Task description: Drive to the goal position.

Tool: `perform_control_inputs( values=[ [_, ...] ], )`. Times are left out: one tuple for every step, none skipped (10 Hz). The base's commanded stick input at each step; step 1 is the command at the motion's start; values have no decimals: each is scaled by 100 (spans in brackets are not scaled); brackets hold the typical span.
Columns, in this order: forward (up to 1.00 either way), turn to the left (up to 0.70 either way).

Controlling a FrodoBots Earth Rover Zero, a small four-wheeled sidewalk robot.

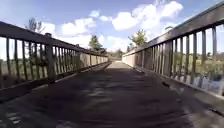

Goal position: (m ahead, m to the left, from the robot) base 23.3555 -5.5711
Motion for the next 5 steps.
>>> perform_control_inputs(
  values=[
    [85,0],
    [85,0],
    [85,0],
    [85,0],
    [85,0]
  ],
)
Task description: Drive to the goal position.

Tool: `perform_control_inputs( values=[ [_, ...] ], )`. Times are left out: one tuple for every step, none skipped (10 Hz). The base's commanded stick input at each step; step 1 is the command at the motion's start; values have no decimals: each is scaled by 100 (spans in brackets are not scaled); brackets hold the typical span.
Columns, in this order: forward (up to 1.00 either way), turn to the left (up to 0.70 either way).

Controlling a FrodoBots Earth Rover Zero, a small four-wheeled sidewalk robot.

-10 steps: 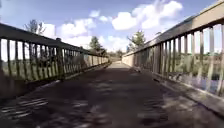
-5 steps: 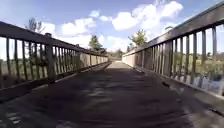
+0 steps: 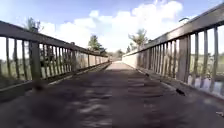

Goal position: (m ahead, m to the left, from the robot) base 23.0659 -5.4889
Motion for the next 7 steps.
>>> perform_control_inputs(
  values=[
    [85,0],
    [85,0],
    [84,0],
    [84,0],
    [85,0],
    [85,0],
    [85,0]
  ],
)
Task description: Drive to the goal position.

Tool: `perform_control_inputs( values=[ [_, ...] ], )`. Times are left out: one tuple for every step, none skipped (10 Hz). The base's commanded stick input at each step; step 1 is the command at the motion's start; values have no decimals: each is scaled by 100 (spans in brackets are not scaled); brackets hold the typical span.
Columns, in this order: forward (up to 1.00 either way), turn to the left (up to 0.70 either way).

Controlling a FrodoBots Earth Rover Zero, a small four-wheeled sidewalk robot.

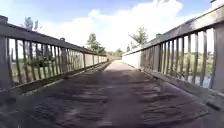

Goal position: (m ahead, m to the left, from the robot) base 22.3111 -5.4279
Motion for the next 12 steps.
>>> perform_control_inputs(
  values=[
    [85,0],
    [85,-4],
    [85,-34],
    [85,-34],
    [85,0],
    [85,0],
    [85,0],
    [85,0],
    [85,0],
    [85,0],
    [85,0],
    [85,0]
  ],
)
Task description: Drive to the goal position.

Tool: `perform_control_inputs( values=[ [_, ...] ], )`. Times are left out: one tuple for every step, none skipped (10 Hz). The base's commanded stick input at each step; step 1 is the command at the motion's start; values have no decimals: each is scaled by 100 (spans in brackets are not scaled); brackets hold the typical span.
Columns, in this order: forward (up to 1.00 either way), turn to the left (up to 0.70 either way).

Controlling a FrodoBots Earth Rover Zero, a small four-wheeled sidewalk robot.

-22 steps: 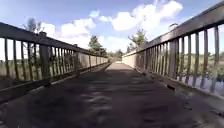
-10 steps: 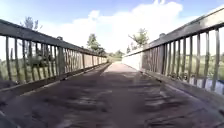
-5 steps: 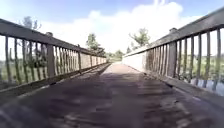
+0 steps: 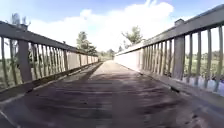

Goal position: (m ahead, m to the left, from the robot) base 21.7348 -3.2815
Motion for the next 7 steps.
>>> perform_control_inputs(
  values=[
    [85,0],
    [85,0],
    [85,0],
    [85,0],
    [85,0],
    [85,0],
    [85,0]
  ],
)
